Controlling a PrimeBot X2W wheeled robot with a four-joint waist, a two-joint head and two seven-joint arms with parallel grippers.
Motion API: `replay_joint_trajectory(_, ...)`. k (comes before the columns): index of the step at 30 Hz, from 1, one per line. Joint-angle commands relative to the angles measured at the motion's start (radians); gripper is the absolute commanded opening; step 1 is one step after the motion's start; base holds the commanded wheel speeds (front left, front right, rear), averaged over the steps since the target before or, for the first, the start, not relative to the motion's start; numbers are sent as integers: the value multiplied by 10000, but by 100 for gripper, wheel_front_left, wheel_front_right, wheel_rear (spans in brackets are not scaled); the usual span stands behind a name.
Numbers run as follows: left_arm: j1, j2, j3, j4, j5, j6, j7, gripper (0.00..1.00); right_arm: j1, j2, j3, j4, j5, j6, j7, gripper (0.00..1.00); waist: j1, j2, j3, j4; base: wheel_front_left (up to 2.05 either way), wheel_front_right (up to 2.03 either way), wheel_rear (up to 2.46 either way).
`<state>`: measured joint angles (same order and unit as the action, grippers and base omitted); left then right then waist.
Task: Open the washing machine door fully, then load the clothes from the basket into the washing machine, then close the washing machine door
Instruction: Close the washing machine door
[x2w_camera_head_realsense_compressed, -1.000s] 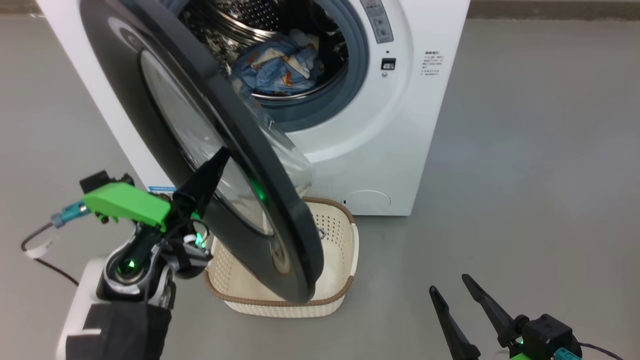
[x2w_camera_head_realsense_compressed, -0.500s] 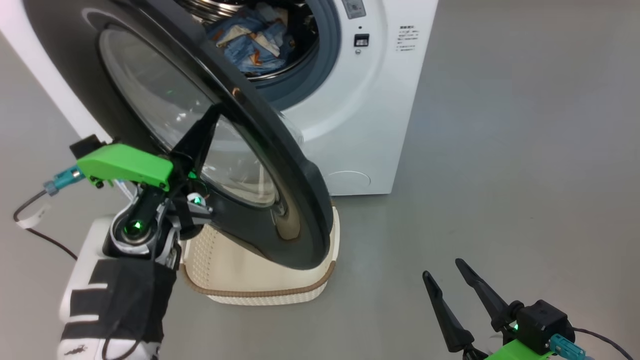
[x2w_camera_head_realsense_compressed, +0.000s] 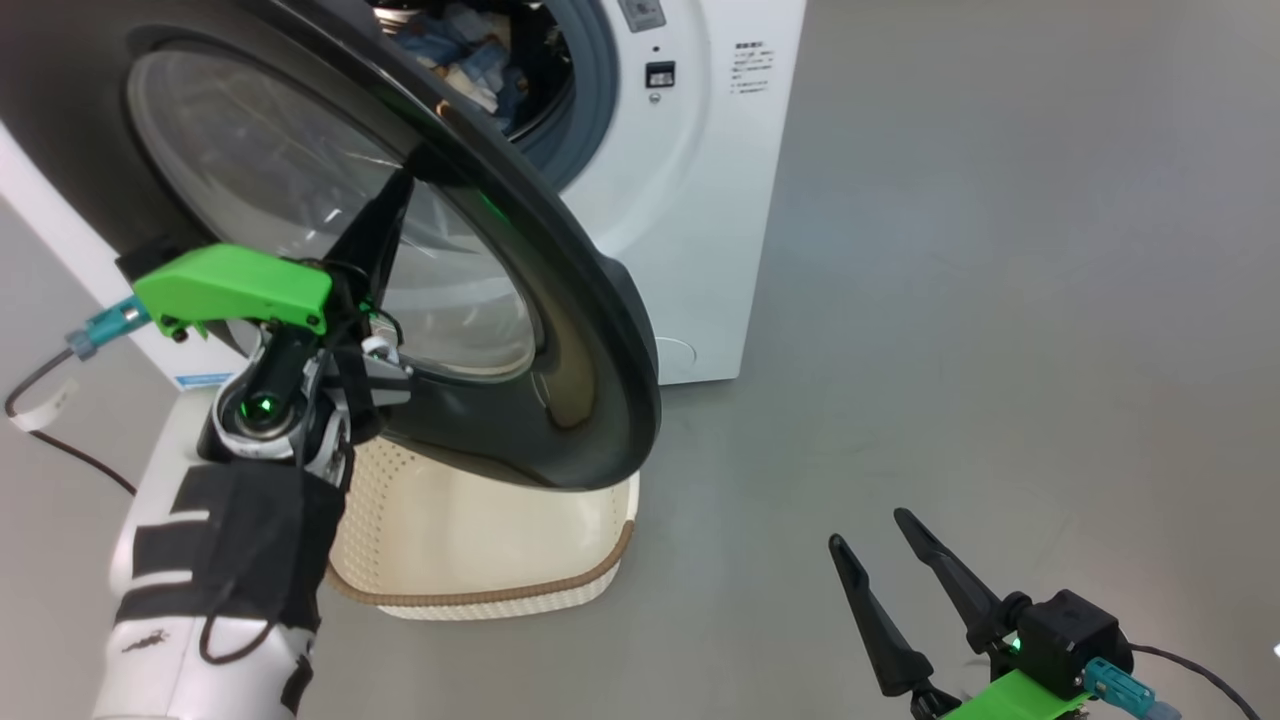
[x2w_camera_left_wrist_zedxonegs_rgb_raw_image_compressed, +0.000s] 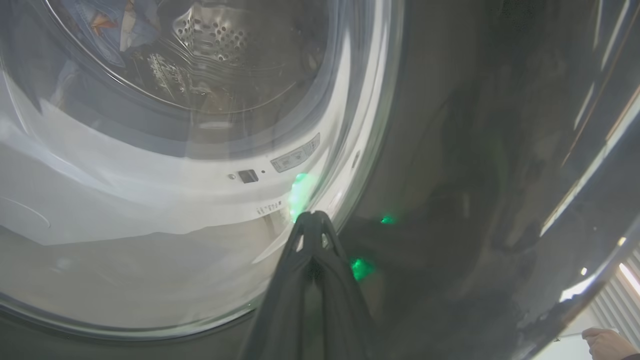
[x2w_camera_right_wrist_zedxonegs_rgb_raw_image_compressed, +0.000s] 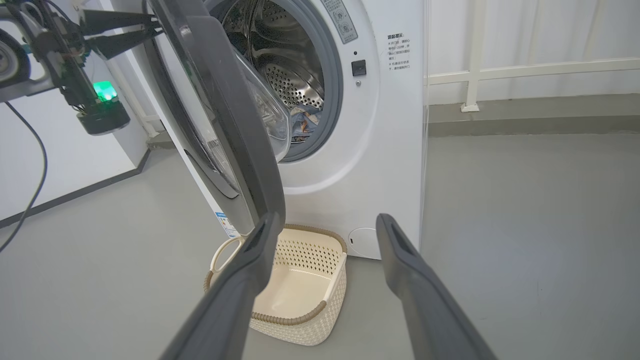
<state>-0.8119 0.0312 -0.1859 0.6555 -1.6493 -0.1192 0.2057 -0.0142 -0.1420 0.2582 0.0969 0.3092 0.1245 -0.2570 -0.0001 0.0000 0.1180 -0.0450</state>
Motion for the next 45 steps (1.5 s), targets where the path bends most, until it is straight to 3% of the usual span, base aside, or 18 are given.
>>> replay_joint_trajectory(1, -590, 191, 163, -175, 86, -103, -69, 0, -320, 1, 279, -205, -3, 62, -48, 100, 1, 0, 27, -89, 0, 0, 0)
replay_joint_trajectory(14, -1054, 191, 47, 354, 358, -113, -463, 0, -446, 45, 338, -147, -7, 62, -48, 100, 1, 0, 126, -355, 0, 0, 0)
replay_joint_trajectory(26, -508, 461, -172, 72, 892, -114, -762, 0, -274, 120, 66, -131, 8, 62, -48, 100, 1, 0, -251, -24, 0, 0, 0)
replay_joint_trajectory(27, -403, 531, -223, 15, 1030, -114, -866, 5, -243, 126, 38, -135, 8, 62, -48, 100, 1, 0, -307, 8, 0, 0, 0)
replay_joint_trajectory(28, -285, 625, -288, -59, 1214, -114, -1011, 21, -208, 132, 10, -139, 10, 62, -48, 100, 1, 0, -373, 37, 0, 0, 0)
replay_joint_trajectory(29, -144, 686, -344, -135, 1342, -114, -1113, 45, -165, 135, -20, -139, 13, 62, -48, 100, 1, 0, -446, 68, 0, 0, 0)
replay_joint_trajectory(32, 362, 965, -585, -415, 1880, -114, -1492, 100, -4, 137, -109, -138, 26, 62, -48, 100, 1, 0, -702, 137, 0, 0, 0)
replay_joint_trajectory(39, 1822, 1608, -1183, -1218, 3335, -95, -2664, 100, 402, 134, -341, -217, 46, 62, -48, 100, 1, 0, -1199, 239, 0, 0, 0)
replay_joint_trajectory(43, 2756, 2053, -1758, -1800, 4713, 236, -3619, 100, 546, 109, -471, -287, 44, 62, -48, 100, 1, 0, -1317, 312, 0, 0, 0)
replay_joint_trajectory(45, 3486, 2314, -2036, -2264, 5701, 721, -4256, 100, 617, 71, -587, -350, 27, 62, -48, 100, 1, 0, -1354, 373, 0, 0, 0)
